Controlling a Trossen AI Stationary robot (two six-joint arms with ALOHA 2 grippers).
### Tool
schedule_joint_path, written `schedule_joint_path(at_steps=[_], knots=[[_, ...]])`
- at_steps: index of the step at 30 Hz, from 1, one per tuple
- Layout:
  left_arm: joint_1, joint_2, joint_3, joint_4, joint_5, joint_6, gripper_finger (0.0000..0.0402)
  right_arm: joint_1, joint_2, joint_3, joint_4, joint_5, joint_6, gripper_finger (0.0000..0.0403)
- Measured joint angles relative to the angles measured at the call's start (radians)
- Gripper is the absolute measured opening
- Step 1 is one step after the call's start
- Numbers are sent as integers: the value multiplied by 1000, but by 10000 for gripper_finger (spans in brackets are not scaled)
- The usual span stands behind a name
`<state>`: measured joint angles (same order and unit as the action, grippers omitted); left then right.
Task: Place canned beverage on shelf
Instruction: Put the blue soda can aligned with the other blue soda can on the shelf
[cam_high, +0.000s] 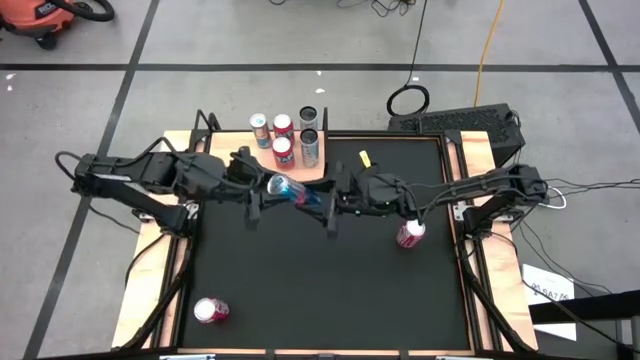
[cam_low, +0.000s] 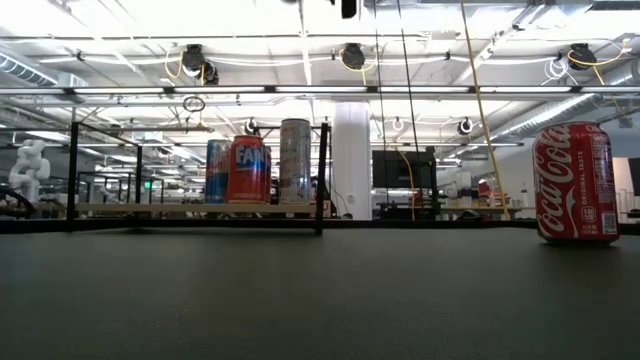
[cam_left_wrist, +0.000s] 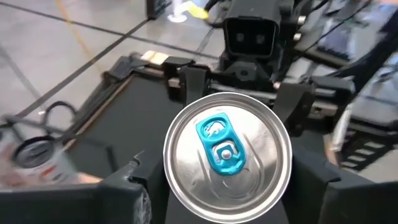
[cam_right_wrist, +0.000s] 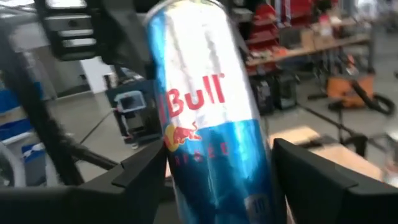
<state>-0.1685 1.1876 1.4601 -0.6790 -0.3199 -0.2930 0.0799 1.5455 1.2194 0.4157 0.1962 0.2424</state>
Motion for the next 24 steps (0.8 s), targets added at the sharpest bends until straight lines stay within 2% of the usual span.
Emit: schedule_joint_path(at_steps=[4, 6, 9, 14, 18, 20, 24], knots=[[52, -13, 0, -90, 1, 33, 213, -22, 0, 0, -61, 32, 60, 302], [81, -17, 0, -151, 1, 55, 212, -28, 0, 0, -113, 92, 115, 313], [134, -23, -1, -272, 6, 74, 211, -46, -12, 0, -243, 171, 259, 319], [251, -35, 0, -413, 5, 141, 211, -78, -19, -1, -462, 170, 418, 319], [355, -35, -52, -387, 27, 190, 210, -80, -27, -2, -529, 152, 456, 319], [415, -45, -114, -359, 61, 232, 210, -80, -44, -2, -562, 116, 469, 319], [545, -59, -260, -278, 132, 314, 210, -81, -114, -2, -666, 108, 480, 319]])
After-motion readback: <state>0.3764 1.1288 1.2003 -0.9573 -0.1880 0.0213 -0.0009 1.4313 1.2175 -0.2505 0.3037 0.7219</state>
